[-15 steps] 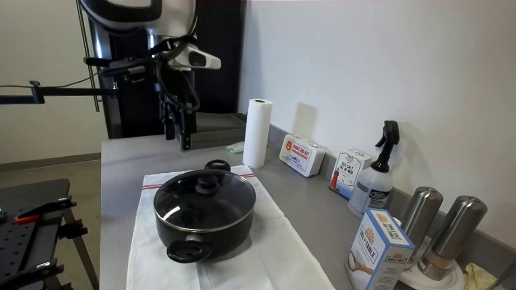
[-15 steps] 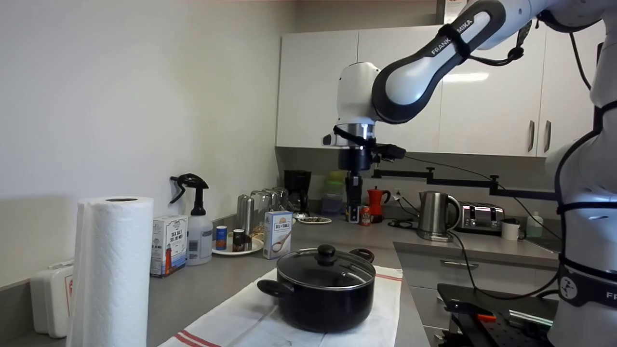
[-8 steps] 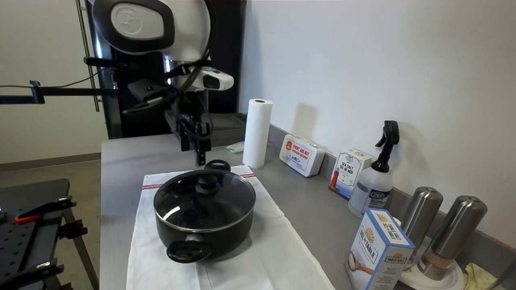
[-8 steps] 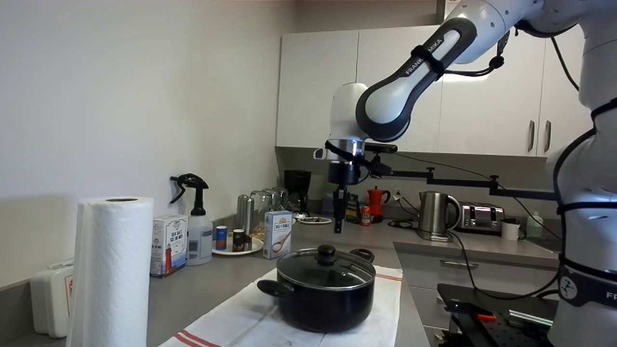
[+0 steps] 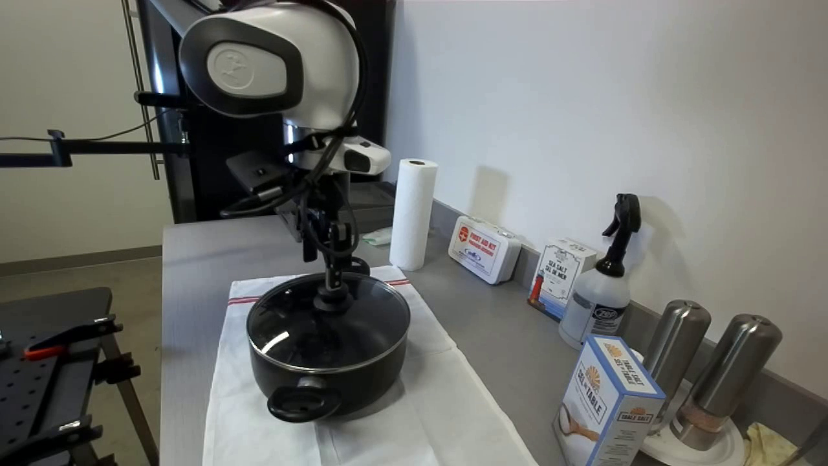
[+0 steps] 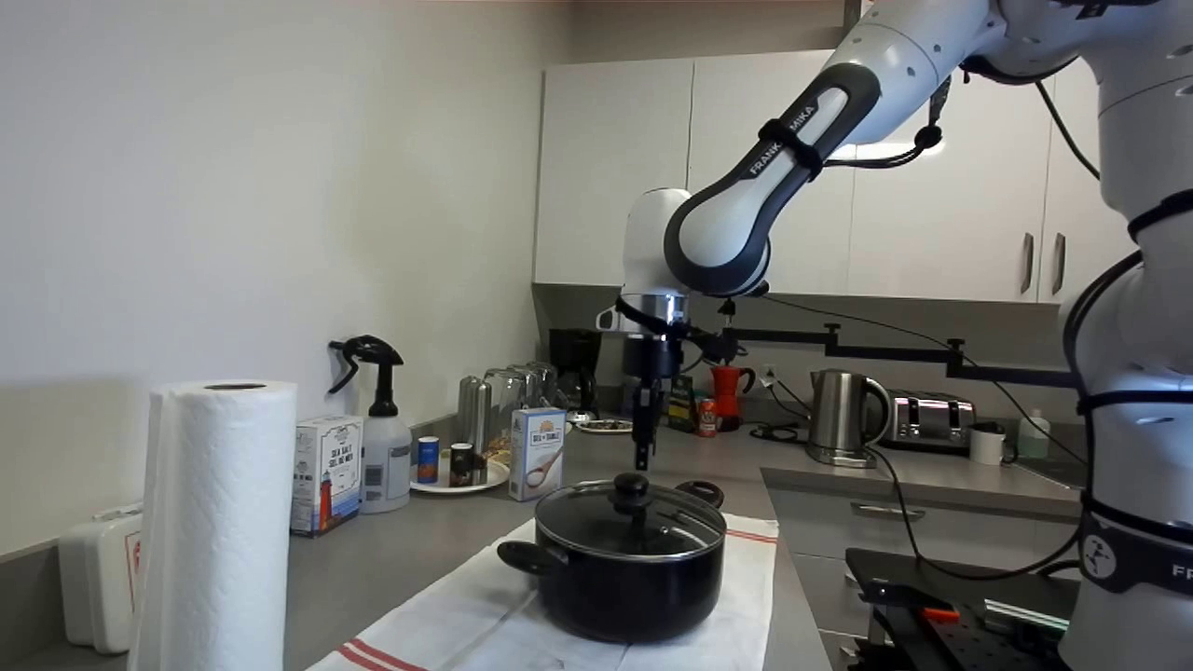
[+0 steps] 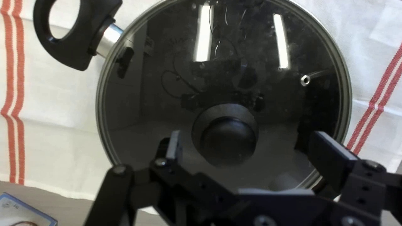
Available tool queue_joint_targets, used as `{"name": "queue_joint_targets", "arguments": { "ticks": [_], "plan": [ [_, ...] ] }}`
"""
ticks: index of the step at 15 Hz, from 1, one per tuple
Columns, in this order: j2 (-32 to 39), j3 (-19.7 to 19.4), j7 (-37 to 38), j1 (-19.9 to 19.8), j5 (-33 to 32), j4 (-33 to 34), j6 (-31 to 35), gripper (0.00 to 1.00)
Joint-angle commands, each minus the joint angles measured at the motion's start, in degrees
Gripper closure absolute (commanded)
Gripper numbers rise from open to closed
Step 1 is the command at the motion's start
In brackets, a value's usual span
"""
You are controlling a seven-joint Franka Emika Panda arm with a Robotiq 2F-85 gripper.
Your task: Remove the lid from the black pot and place it on the counter
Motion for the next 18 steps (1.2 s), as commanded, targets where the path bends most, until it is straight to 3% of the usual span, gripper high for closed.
{"name": "queue_joint_targets", "arguments": {
  "ticks": [1, 14, 16, 18],
  "plan": [
    [3.2, 0.3, -1.4, -0.9, 1.2, 2.5, 0.6, 0.0],
    [8.3, 1.1, -2.0, -2.7, 2.1, 6.8, 0.4, 0.0],
    [8.6, 1.2, -2.1, -2.7, 2.0, 7.0, 0.4, 0.26],
    [8.6, 1.3, -2.0, -2.7, 1.9, 7.0, 0.4, 0.4]
  ]
}}
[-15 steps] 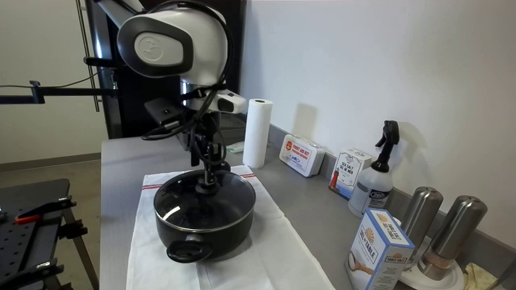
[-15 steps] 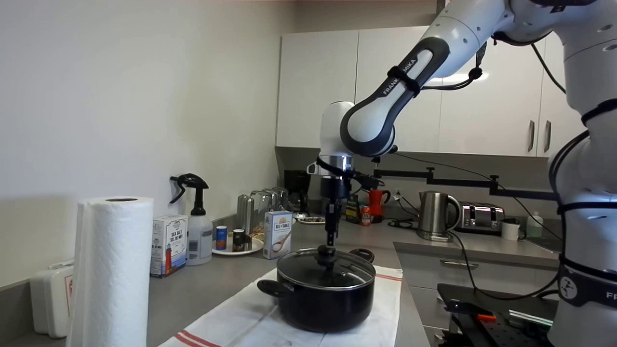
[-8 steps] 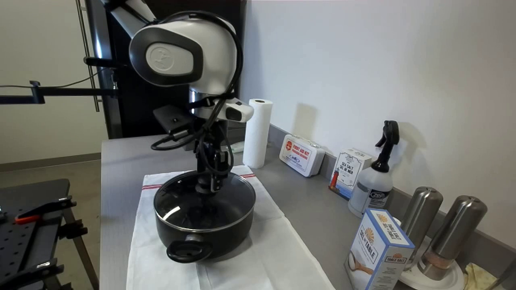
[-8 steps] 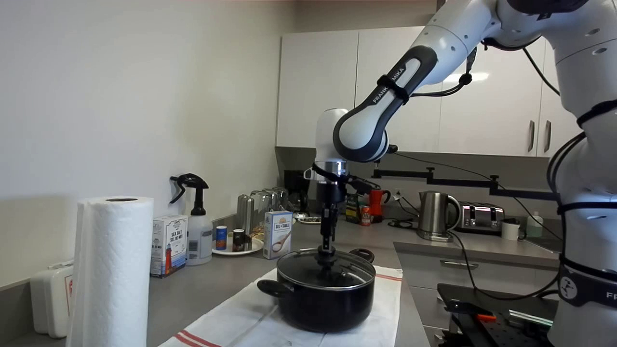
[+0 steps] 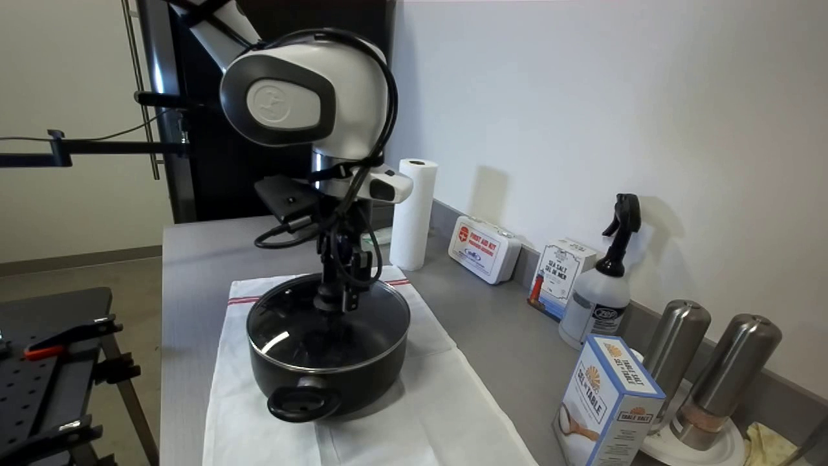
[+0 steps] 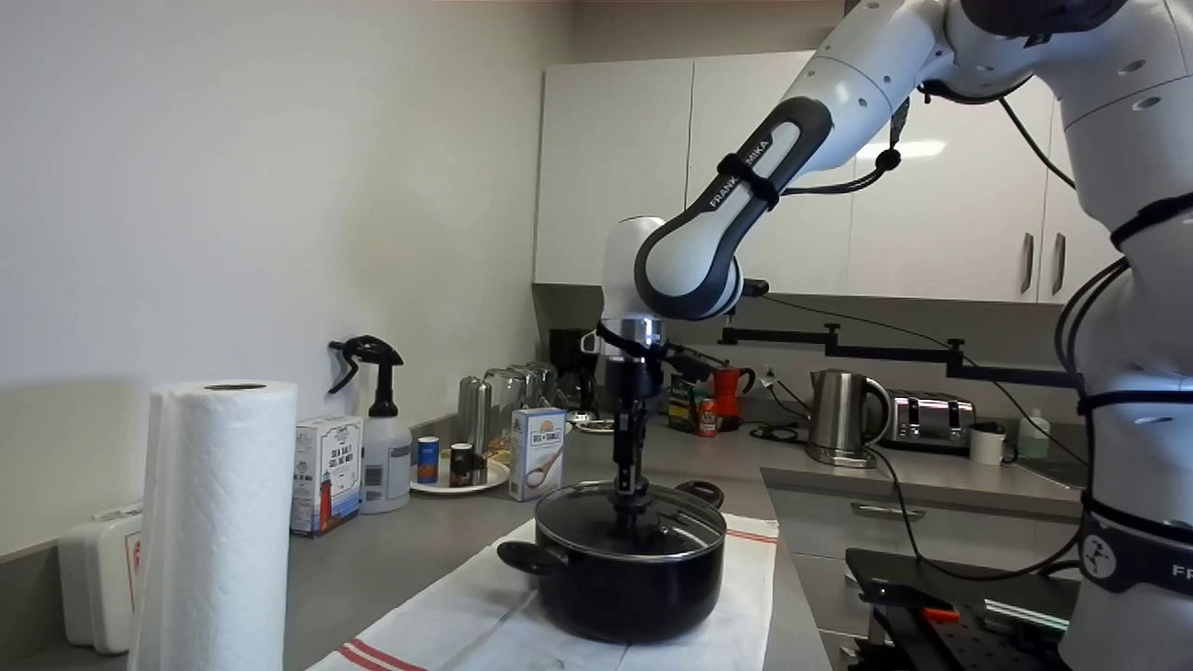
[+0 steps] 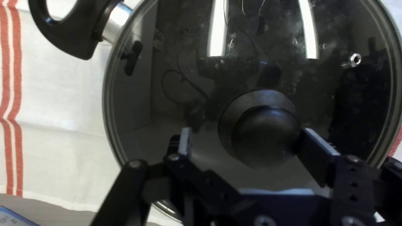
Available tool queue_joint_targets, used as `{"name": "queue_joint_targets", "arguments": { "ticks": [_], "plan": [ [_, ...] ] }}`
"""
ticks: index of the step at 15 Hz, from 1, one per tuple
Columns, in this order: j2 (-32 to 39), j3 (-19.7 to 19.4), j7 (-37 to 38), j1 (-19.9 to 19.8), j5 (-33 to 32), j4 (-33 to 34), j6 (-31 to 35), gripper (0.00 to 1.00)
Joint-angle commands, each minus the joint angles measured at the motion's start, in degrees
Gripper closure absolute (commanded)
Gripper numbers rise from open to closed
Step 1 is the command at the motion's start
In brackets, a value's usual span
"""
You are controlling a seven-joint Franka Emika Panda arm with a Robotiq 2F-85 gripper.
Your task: Remove the lid from the black pot and place it on the counter
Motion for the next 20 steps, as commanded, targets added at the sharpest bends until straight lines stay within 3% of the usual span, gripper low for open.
{"name": "queue_joint_targets", "arguments": {
  "ticks": [1, 4, 5, 20],
  "plan": [
    [0.5, 1.0, -1.8, -0.7, 1.5, 0.9, 0.3, 0.47],
    [0.0, 1.6, -1.7, -0.6, 1.6, 0.5, 0.2, 0.72],
    [-0.3, 1.6, -1.7, -0.6, 1.5, 0.3, 0.2, 0.75],
    [-8.0, 2.0, -0.8, 1.3, -1.2, -3.8, -1.3, 0.75]
  ]
}}
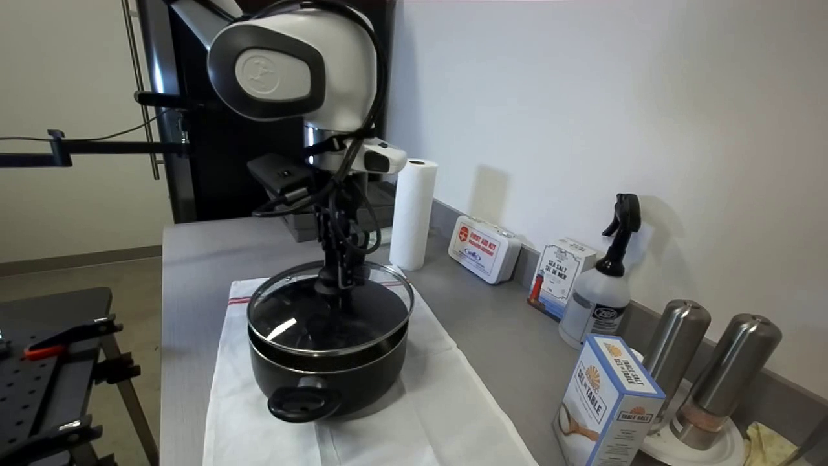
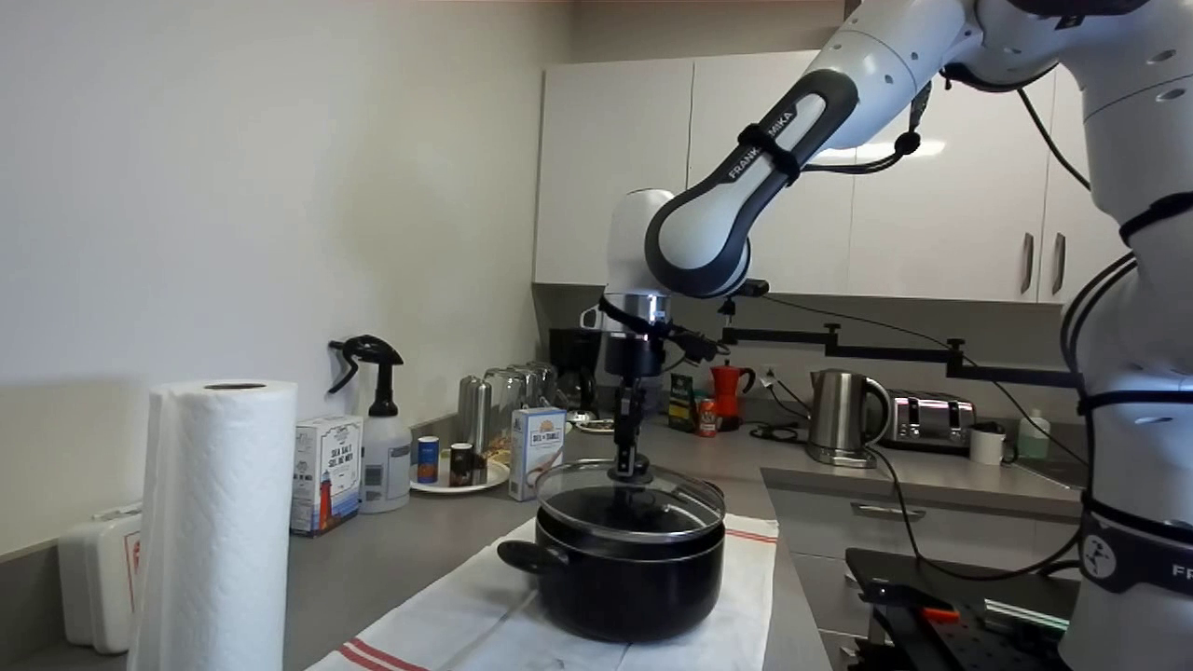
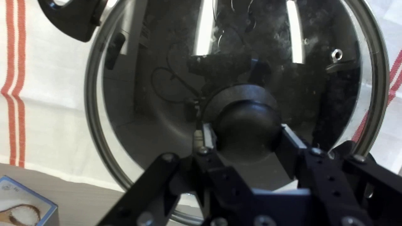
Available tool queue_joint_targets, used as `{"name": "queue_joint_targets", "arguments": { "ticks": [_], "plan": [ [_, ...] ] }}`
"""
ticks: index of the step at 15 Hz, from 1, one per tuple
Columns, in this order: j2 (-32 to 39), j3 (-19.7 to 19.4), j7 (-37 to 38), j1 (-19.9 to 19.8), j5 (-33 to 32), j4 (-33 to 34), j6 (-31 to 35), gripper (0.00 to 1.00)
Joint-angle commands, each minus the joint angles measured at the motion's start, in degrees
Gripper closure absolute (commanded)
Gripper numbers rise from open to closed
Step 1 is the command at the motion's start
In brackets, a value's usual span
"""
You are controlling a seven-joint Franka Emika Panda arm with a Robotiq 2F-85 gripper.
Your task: Remove the lid from the black pot and place it on the counter
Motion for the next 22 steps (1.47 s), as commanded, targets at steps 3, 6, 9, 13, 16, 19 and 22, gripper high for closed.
{"name": "queue_joint_targets", "arguments": {
  "ticks": [3, 6, 9, 13, 16, 19, 22],
  "plan": [
    [-3.2, 2.5, -1.0, 2.7, -0.6, -2.6, -1.5, 0.75],
    [-3.1, 4.4, -0.6, 4.8, -1.6, -2.9, -1.7, 0.75],
    [-3.2, 6.4, -0.2, 7.3, -3.7, -2.6, -1.9, 0.75],
    [-1.8, 8.9, -0.4, 10.3, -6.0, -1.4, -2.7, 0.75],
    [-0.1, 10.6, -0.6, 12.2, -7.5, 0.0, -3.6, 0.75],
    [2.0, 12.2, -0.9, 14.0, -8.4, 1.6, -4.4, 0.75],
    [4.1, 13.3, -1.2, 15.3, -9.2, 3.2, -5.0, 0.75]
  ]
}}
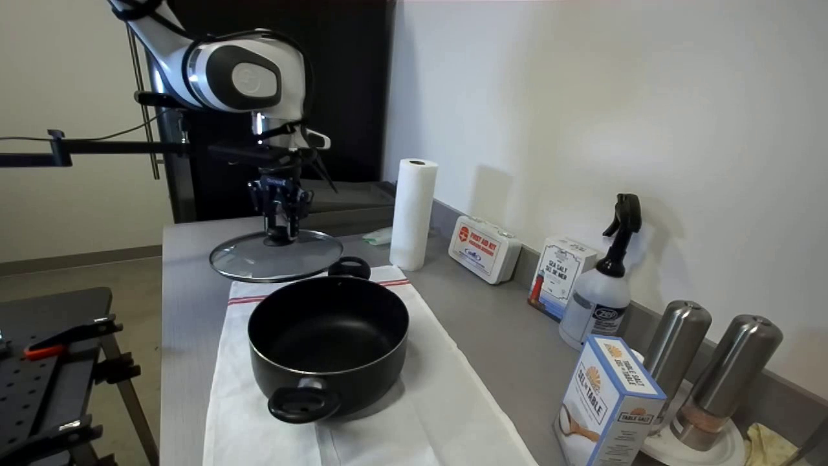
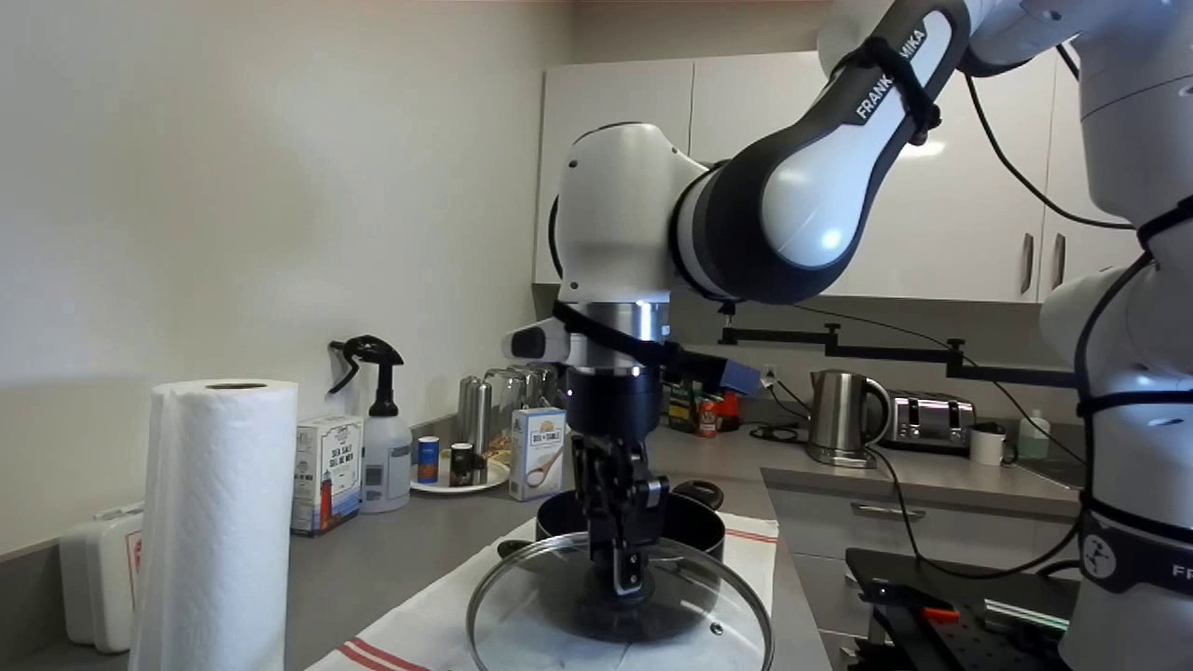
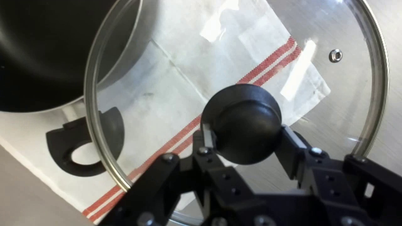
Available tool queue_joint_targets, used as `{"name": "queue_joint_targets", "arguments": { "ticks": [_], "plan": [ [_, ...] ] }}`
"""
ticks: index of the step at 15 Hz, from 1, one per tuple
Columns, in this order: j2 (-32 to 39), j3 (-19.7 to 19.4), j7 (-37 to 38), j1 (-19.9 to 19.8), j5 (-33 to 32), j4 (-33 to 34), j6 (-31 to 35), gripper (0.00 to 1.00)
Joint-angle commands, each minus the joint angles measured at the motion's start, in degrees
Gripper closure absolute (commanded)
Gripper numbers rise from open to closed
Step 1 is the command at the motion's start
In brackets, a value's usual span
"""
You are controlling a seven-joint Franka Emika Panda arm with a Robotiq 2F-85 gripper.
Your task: Remove the lid from the black pot and place it on the counter
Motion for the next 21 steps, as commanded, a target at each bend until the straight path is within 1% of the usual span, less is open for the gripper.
{"name": "queue_joint_targets", "arguments": {
  "ticks": [1, 6, 14, 21],
  "plan": [
    [2.5, 1.1, -1.0, 1.5, -1.7, 3.8, -2.5, 0.75],
    [5.7, 2.0, -2.9, 2.0, -1.5, 6.1, -1.9, 0.75],
    [11.9, 2.1, -7.6, 0.5, -1.0, 8.6, 0.3, 0.75],
    [17.9, 2.1, -12.0, -1.8, -1.6, 9.3, 7.3, 0.75]
  ]
}}
